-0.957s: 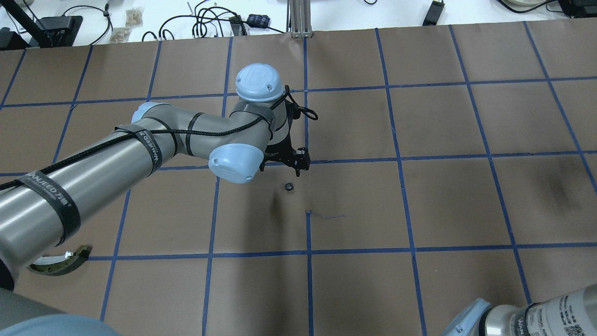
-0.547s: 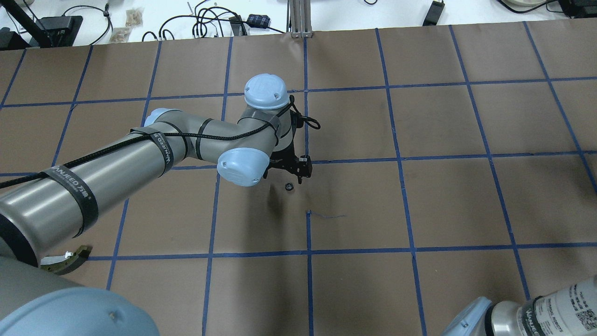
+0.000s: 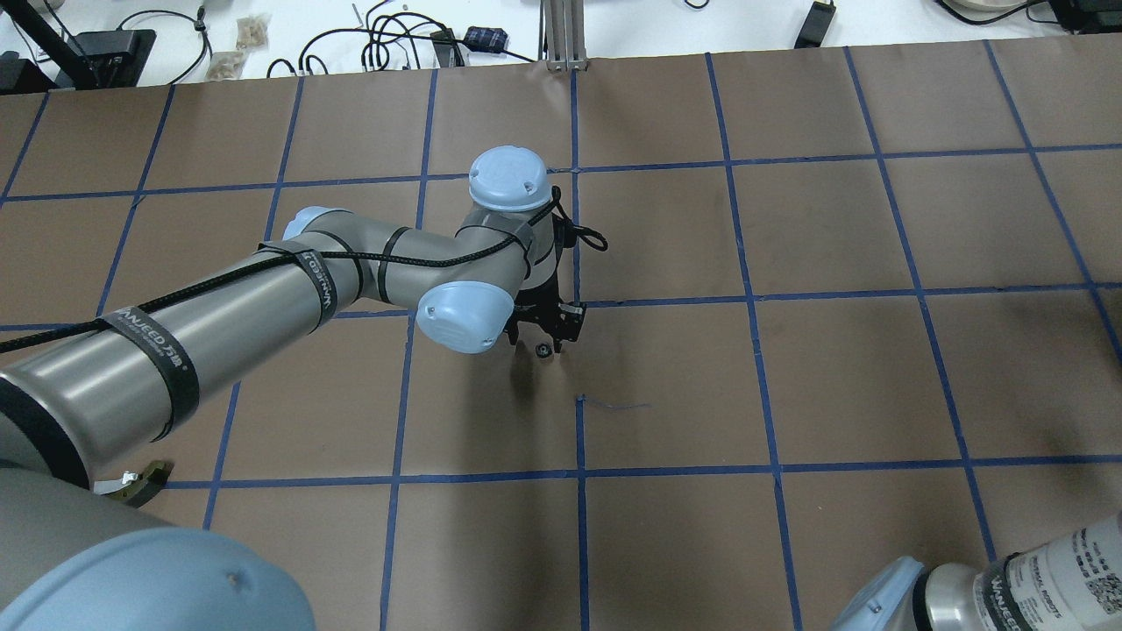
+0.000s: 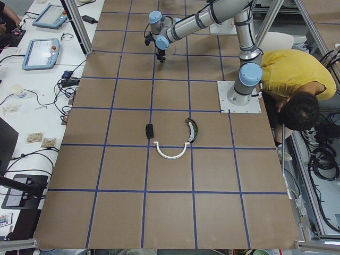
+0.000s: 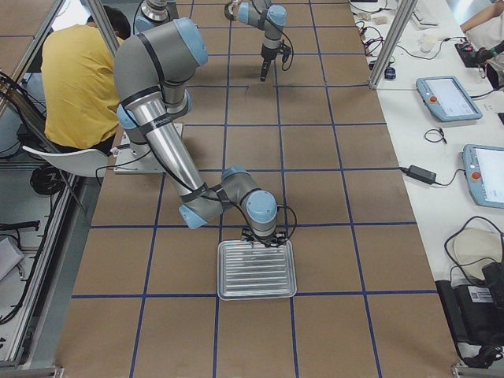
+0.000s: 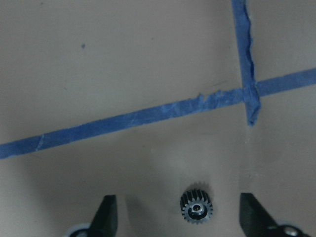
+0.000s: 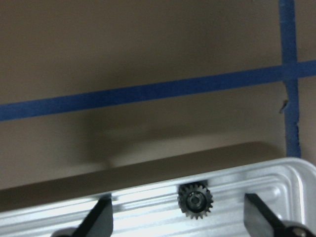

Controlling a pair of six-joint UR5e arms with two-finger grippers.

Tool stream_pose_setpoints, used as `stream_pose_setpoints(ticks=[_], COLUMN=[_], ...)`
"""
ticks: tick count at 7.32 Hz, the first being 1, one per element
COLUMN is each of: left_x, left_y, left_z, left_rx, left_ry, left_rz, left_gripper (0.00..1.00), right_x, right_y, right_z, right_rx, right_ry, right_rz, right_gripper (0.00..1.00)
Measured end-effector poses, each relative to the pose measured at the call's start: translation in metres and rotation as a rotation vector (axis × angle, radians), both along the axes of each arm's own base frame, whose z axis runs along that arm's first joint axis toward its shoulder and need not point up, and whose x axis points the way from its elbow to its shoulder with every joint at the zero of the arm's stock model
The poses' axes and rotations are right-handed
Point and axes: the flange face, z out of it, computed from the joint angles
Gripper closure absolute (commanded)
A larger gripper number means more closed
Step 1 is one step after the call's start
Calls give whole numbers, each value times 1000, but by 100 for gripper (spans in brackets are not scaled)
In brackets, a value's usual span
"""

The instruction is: Place bearing gear from tray to pile

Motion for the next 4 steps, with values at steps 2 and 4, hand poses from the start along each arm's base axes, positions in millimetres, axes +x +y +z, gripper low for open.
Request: stream_pose_setpoints(ticks=[2,4], left_x=[0,-1], left_y=[0,-2], left_z=[-3,0], left_rx=[4,-4], left_ry=[-1,1], left_rz=[6,11], left_gripper=[100,100], right_x=[-1,0], right_y=[1,0], right_z=[0,-1], right_rx=[7,5], right_ry=[14,9], right_rz=[33,50], right_gripper=[11,45])
